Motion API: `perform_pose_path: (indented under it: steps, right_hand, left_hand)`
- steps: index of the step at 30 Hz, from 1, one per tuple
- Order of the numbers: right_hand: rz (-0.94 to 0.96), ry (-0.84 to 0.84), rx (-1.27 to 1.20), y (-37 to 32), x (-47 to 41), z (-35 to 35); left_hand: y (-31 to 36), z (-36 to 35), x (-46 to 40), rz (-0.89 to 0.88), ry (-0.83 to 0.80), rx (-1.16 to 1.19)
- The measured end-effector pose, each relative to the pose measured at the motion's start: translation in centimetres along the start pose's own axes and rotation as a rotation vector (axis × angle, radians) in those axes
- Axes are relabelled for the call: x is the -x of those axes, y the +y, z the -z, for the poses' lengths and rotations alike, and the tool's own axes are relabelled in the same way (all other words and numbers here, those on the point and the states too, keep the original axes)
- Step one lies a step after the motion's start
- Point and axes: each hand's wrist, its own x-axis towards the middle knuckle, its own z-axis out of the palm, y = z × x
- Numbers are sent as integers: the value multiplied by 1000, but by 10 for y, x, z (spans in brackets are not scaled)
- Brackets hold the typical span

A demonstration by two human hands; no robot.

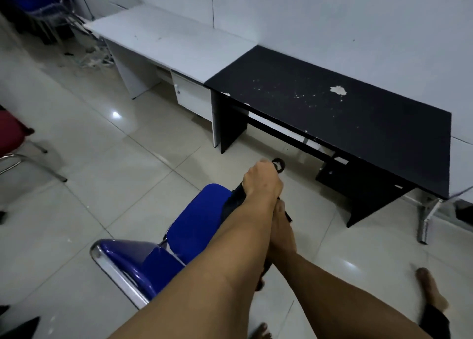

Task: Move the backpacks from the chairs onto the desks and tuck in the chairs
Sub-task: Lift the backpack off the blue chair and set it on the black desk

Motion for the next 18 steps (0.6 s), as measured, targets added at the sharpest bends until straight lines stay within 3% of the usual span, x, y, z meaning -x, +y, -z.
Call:
perform_pose_path:
  steps: [4,7,9,14,18]
  right_hand:
    - [-42,122,40,12,-16,24]
    - [-161,259,-179,21,-39,46]
    - [-228,304,-305,25,-58,65]
    - [-321,388,-85,44,-109,126]
    - [-280,437,-99,47,-153,160]
  left_hand:
    - [35,2,0,153,72,212]
    - [66,0,-3,196,103,351]
    - [77,-2,-9,135,129,387]
    - [60,3,-58,-245,191,385]
    - [52,-13,-99,-260,237,511]
